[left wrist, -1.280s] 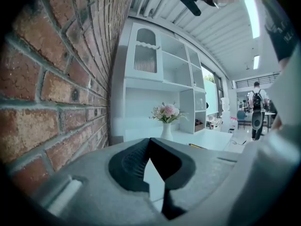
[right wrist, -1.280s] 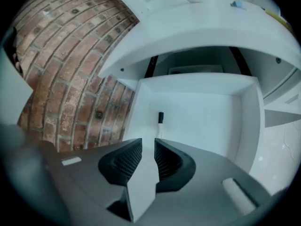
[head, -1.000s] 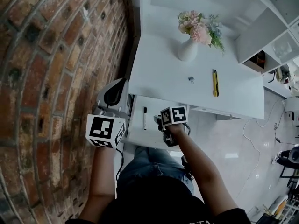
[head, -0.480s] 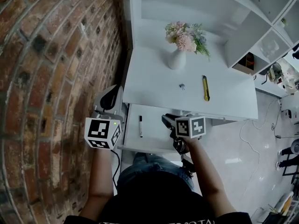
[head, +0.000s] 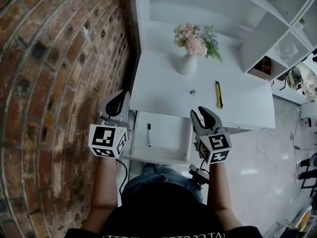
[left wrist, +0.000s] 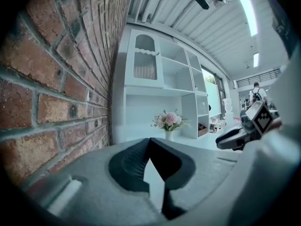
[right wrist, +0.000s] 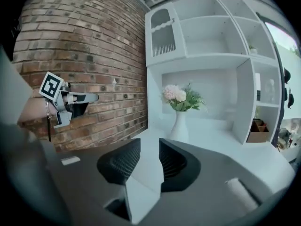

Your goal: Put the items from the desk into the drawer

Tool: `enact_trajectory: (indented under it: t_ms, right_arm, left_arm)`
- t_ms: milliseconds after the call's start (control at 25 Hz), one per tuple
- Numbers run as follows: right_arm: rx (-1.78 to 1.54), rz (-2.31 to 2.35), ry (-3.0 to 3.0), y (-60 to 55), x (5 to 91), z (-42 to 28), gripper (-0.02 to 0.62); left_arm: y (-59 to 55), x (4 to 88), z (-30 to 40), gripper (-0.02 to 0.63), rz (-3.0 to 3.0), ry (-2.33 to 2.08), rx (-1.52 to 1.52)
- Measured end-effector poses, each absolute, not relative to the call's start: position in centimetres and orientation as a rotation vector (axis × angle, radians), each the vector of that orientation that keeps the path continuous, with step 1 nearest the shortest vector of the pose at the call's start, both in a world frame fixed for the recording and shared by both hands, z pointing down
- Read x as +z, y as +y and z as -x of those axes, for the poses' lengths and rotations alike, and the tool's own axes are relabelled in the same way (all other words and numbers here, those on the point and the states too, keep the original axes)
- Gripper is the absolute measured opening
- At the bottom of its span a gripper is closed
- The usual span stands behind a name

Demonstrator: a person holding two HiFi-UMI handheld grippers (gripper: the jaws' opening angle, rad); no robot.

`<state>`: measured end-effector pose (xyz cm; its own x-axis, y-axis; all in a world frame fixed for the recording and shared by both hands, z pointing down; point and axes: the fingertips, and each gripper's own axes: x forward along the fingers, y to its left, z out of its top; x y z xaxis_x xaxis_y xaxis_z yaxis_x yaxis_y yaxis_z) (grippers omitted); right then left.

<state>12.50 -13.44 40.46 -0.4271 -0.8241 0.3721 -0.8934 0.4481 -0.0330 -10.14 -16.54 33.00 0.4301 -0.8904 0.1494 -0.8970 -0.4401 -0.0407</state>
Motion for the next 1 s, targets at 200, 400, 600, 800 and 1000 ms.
enact_trajectory:
  t_ms: [200,400,600,800,1000]
  right_arm:
    - [0.342,-1.571,-2.397,-15.3,40.8,-14.5,0.196]
    - [0.390,-1.561,-2.328,-18.2,44.3,-16.0,0.176]
    - [0.457,-1.507,-2.247,-21.5,48.8,-16.6,0.170]
    - [0.510,-1.454,-2.139,-24.4,53.2,-17.6,0.167]
    - [0.556,-1.386,-2.045,-26.4,56.8,-18.4,0.164]
  left_arm:
    - [-17.0,33.2,9.5,-0.002,-2.611,-1.639,0.250]
    - [-17.3,34.0,9.4,-0.002,-2.591,-1.644,0.279]
    - [-17.9,35.0,9.3,-0.002,-2.565,-1.645,0.308]
    - [-18.7,35.7,8.8,-0.002,-2.554,-1.641,0.336]
    - [-19.1,36.3,8.4,-0.002,-2.547,-1.635,0.364]
